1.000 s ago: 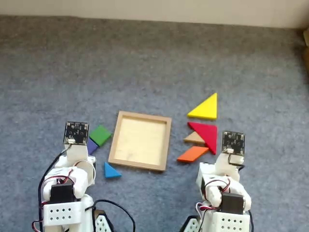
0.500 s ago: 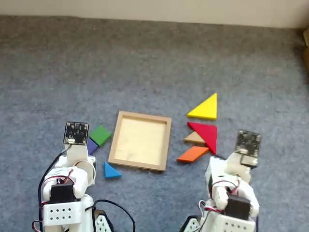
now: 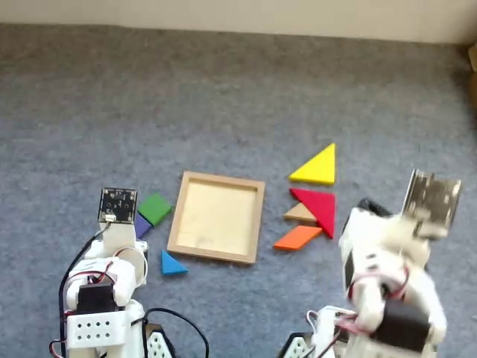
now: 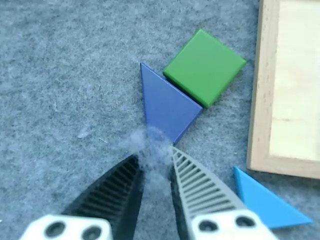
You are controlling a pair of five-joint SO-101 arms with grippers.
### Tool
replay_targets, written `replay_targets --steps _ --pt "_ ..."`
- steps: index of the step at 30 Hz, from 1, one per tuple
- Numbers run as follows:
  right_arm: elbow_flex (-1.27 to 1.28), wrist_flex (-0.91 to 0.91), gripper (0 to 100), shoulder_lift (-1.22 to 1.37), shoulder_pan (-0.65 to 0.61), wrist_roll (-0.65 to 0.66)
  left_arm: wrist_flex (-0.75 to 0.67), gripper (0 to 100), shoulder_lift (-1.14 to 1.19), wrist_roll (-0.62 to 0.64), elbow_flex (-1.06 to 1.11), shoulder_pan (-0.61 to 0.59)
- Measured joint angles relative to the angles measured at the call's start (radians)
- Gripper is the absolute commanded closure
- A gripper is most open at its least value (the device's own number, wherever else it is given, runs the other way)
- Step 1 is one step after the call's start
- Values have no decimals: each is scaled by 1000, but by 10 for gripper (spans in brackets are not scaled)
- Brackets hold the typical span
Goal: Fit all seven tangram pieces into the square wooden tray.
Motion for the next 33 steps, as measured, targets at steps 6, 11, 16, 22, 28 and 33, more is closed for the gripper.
replay_targets --steps 6,11,16,22,28,33 --pt "-187 0 985 405 -66 49 0 923 0 0 0 0" --pt "-259 0 896 677 -178 92 0 923 0 0 0 0" --pt "-341 0 717 888 -245 -43 0 923 0 0 0 0" --pt "-496 -37 680 1142 -285 -261 0 923 0 0 0 0" --pt "-667 -143 678 1421 -292 -370 0 923 0 0 0 0" --pt "-845 -155 677 1643 -293 -471 0 923 0 0 0 0"
